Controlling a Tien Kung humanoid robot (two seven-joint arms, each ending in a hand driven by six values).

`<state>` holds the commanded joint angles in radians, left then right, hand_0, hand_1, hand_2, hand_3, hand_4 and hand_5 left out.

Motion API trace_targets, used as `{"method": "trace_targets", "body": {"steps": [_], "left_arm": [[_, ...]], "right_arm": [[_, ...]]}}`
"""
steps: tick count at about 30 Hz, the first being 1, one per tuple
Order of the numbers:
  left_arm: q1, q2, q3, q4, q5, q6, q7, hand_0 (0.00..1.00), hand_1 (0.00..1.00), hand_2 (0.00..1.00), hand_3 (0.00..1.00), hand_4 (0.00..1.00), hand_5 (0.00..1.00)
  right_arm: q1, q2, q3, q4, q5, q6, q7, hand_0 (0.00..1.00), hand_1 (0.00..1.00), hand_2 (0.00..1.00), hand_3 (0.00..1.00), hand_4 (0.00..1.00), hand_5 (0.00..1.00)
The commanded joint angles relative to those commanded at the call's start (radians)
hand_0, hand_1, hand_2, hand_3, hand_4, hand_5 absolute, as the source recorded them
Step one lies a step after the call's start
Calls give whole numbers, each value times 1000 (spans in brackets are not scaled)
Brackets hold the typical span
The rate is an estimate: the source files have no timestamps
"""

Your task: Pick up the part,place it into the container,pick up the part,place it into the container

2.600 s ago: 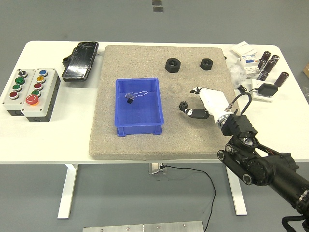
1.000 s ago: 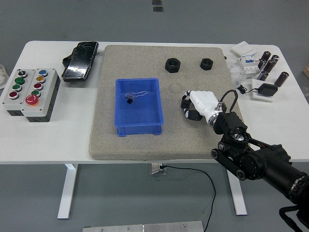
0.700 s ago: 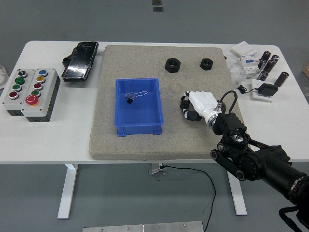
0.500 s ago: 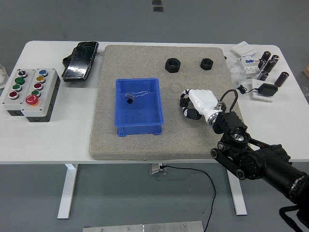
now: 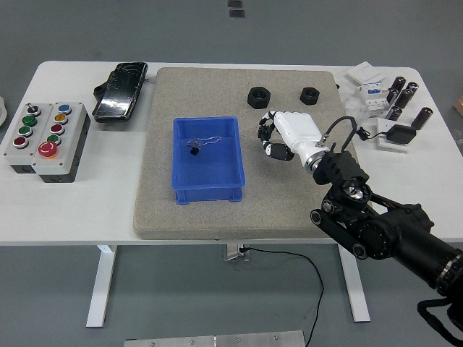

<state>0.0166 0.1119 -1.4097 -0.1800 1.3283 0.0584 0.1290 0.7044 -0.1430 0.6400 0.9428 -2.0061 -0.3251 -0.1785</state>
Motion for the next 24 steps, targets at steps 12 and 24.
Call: {"method": "trace_targets", "body": {"steps": [12, 24], "left_arm": [[3, -2, 3, 0, 0, -1, 3, 675, 684, 647, 703, 717, 286], [4, -1, 6, 0, 0, -2, 4, 675, 684, 647, 702, 717, 286]], "right_arm": [[60, 32, -119, 140, -15, -5, -13, 434, 575, 569, 654, 536, 8], [63, 63, -239, 93, -51, -9, -23, 431, 588, 597, 660, 493, 69]]}}
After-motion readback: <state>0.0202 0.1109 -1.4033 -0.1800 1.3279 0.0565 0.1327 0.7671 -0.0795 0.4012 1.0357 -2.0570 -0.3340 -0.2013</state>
